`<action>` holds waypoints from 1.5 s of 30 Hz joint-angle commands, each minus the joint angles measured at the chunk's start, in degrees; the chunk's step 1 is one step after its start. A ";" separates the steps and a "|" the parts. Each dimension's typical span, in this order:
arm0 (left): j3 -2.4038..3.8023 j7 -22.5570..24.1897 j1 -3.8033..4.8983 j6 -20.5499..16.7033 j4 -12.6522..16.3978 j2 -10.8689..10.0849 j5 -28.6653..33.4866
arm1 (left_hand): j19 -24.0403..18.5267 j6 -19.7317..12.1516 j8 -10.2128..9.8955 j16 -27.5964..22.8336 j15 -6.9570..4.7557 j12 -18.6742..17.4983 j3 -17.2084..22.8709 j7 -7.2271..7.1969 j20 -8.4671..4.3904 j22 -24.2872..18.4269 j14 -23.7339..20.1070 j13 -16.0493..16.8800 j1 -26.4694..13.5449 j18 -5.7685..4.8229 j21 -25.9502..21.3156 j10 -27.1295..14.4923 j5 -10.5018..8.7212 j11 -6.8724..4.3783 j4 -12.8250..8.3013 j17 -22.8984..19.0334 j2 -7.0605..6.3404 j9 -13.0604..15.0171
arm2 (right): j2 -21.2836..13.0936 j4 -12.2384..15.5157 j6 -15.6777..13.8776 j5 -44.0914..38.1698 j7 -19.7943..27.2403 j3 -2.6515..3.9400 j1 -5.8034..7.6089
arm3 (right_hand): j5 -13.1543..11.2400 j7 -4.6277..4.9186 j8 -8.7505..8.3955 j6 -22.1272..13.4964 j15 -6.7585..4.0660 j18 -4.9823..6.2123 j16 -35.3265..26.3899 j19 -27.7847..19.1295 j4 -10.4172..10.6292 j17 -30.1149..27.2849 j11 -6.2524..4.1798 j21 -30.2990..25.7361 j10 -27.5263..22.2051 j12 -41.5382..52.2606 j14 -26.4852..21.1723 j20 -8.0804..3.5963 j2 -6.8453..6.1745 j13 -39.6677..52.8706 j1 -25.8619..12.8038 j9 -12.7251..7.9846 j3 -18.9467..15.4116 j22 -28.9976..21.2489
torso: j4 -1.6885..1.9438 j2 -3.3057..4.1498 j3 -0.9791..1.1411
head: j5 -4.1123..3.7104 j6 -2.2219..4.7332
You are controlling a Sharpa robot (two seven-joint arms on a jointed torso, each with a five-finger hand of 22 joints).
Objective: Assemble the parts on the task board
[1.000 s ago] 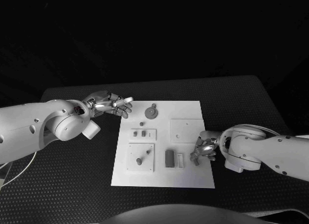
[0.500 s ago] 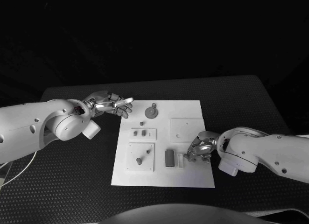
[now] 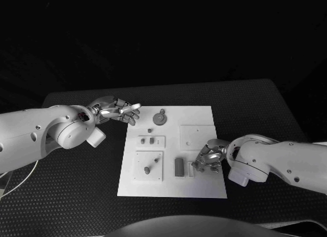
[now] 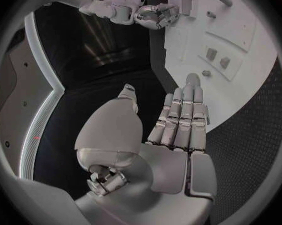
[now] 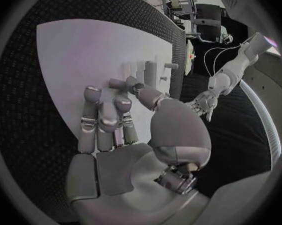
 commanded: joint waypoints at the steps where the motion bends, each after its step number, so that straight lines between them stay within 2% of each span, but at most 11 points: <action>1: 0.02 0.17 0.03 0.89 0.17 0.01 -0.25 | 0.11 -0.01 0.17 -0.31 0.08 0.17 -0.30 1.31 -0.10 -0.05 0.35 -0.06 0.57 0.42 0.25 0.33 -0.23 -0.01 0.02 0.05 0.10 -0.10 | 0.03 0.10 1.03 0.33 0.16 -0.03 -0.08 | 0.34 -0.01 0.27 0.35 -0.12 0.84 0.34 0.14 0.17 0.07 0.02 0.24 0.43 0.32 0.38 -0.21 0.12 -0.06 -0.32 0.22 -0.07 1.08 | 0.02 -0.01 0.03 | 0.02 -0.02; 6: 0.02 0.18 0.04 0.93 0.17 0.00 -0.27 | 0.12 0.00 0.18 -0.32 0.08 0.17 -0.39 1.31 -0.10 -0.05 0.36 -0.07 0.63 0.42 0.25 0.34 -0.23 -0.01 0.01 0.06 0.11 -0.11 | -0.11 0.39 1.36 -2.05 0.85 -0.03 -0.09 | 0.33 -0.02 0.38 0.51 -0.10 0.84 0.33 0.24 0.41 0.04 0.03 0.27 0.54 0.26 0.38 -0.09 -0.44 -0.17 -1.67 0.22 -0.73 1.01 | 0.00 -0.02 0.02 | 0.03 -0.02; 10: 0.02 0.18 0.04 0.93 0.19 -0.02 -0.30 | 0.12 0.00 0.18 -0.34 0.07 0.17 -0.47 1.31 -0.10 -0.05 0.37 -0.07 0.70 0.42 0.25 0.34 -0.23 -0.01 0.01 0.07 0.13 -0.12 | -0.09 0.82 2.37 -6.32 1.28 -0.03 -0.10 | 0.34 -0.15 0.58 0.93 -0.16 0.84 0.28 0.50 1.43 -0.04 -0.08 0.23 0.66 0.17 0.46 0.13 -1.42 -0.31 -3.89 0.22 -1.51 0.89 | 0.01 -0.01 0.04 | 0.06 -0.11; 13: 0.02 0.15 0.04 0.98 0.19 -0.02 -0.31 | 0.13 0.01 0.18 -0.36 0.07 0.17 -0.56 1.30 -0.10 -0.06 0.38 -0.07 0.79 0.42 0.25 0.35 -0.23 -0.01 0.01 0.08 0.16 -0.13 | 0.04 0.90 3.28 -8.38 1.08 -0.03 -0.11 | 0.34 -0.38 0.67 1.26 -0.37 0.84 0.22 0.79 3.48 -0.14 -0.31 0.08 0.80 0.07 0.57 0.09 -2.83 -0.47 -5.77 0.12 -1.52 0.74 | 0.01 -0.01 0.04 | 0.06 -0.11; 20: 0.02 0.12 0.04 1.04 0.25 0.07 -0.32 | 0.13 0.03 0.19 -0.39 0.07 0.17 -0.70 1.30 -0.11 -0.06 0.39 -0.08 0.94 0.42 0.25 0.35 -0.23 -0.01 0.00 0.09 0.20 -0.15 | 0.50 1.03 4.29 -12.84 0.67 -0.03 -0.13 | 0.33 -0.49 0.58 1.43 -0.52 0.84 0.20 1.02 7.22 -0.23 -0.42 -0.16 0.90 -0.02 0.66 -0.16 -4.82 -0.62 -8.79 -0.19 -1.25 0.68 | -0.04 0.00 0.02 | 0.02 -0.16; 25: 0.02 0.06 0.04 1.05 0.28 0.03 -0.35 | 0.14 0.03 0.19 -0.41 0.07 0.17 -0.77 1.30 -0.11 -0.06 0.40 -0.08 1.02 0.42 0.25 0.35 -0.23 -0.01 0.01 0.10 0.23 -0.16 | 0.75 0.95 5.37 -13.85 0.17 -0.03 -0.13 | 0.33 -0.51 0.57 1.50 -0.55 0.84 0.20 1.11 8.94 -0.26 -0.45 -0.25 0.93 -0.03 0.69 -0.28 -5.89 -0.65 -9.64 -0.31 -0.88 0.72 | 0.02 -0.02 0.00 | -0.01 -0.11; 36: 0.02 -0.11 0.04 1.17 0.35 0.02 -0.36 | 0.15 0.04 0.19 -0.44 0.07 0.16 -0.93 1.30 -0.10 -0.06 0.41 -0.09 1.16 0.41 0.25 0.35 -0.23 -0.01 0.01 0.12 0.30 -0.18 | 1.48 1.00 8.03 -15.43 -0.27 -0.03 -0.16 | 0.33 -0.50 0.51 1.43 -0.56 0.84 0.18 1.12 10.35 -0.29 -0.45 -0.33 0.88 -0.05 0.67 -0.34 -6.47 -0.67 -10.32 -0.42 -0.68 0.77 | 0.02 0.00 -0.03 | 0.01 -0.20; 45: 0.02 -0.30 0.04 1.42 0.36 0.01 -0.52 | 0.15 0.04 0.19 -0.46 0.07 0.16 -1.04 1.30 -0.10 -0.07 0.42 -0.09 1.24 0.41 0.25 0.35 -0.23 -0.01 0.02 0.13 0.36 -0.19 | 1.65 0.95 6.57 -12.42 0.08 -0.03 -0.29 | 0.33 -0.53 0.58 1.55 -0.57 0.84 0.20 1.13 10.80 -0.29 -0.47 -0.33 0.89 -0.03 0.69 -0.38 -6.21 -0.65 -10.50 -0.42 -0.61 0.82 | 0.00 0.00 -0.03 | 0.11 -0.25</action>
